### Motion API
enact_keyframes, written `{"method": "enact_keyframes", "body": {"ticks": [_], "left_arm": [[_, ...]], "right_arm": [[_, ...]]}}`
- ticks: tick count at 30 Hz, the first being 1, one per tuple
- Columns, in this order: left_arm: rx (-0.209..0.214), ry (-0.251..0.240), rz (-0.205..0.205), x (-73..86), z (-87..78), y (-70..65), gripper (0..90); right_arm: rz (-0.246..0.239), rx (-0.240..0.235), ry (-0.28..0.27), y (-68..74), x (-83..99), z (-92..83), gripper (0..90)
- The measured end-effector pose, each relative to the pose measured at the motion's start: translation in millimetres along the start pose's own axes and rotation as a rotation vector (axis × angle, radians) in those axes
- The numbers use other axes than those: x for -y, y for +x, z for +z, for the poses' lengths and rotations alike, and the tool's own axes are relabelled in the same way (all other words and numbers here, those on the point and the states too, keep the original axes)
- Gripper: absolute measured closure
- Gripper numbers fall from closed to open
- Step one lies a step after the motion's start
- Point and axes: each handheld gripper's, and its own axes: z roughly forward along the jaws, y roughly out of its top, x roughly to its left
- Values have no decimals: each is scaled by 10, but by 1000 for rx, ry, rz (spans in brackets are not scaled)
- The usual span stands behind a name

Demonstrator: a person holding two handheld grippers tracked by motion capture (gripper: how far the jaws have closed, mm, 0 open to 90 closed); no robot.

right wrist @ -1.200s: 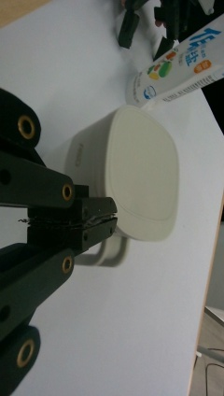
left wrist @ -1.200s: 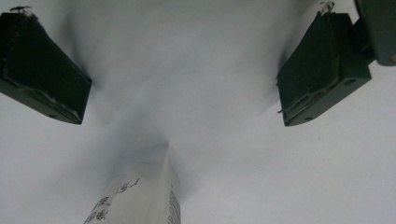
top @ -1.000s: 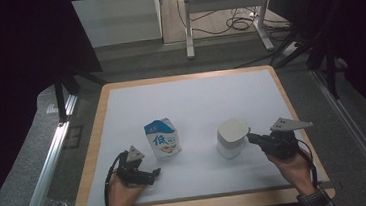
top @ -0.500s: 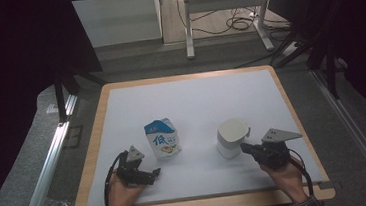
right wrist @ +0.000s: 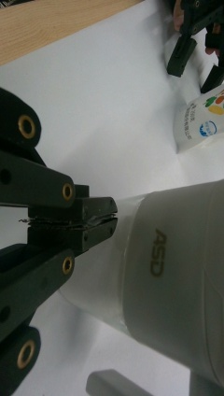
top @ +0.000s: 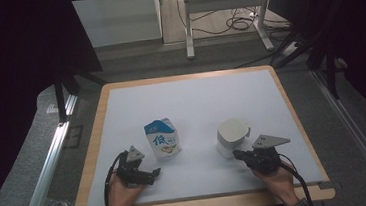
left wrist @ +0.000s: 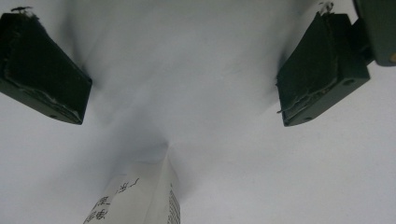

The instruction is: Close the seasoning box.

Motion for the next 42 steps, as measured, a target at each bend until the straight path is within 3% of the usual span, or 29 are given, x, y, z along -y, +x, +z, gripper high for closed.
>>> {"method": "enact_keyframes", "body": {"ticks": [14,42], "left_arm": [[0,-2,-2,0,1,-2,29],[-1,-2,-2,0,1,-2,29]], "right_arm": [[12,-24,2,8,18,111,893],[-13,-14,11,41,-83,285,894]]}}
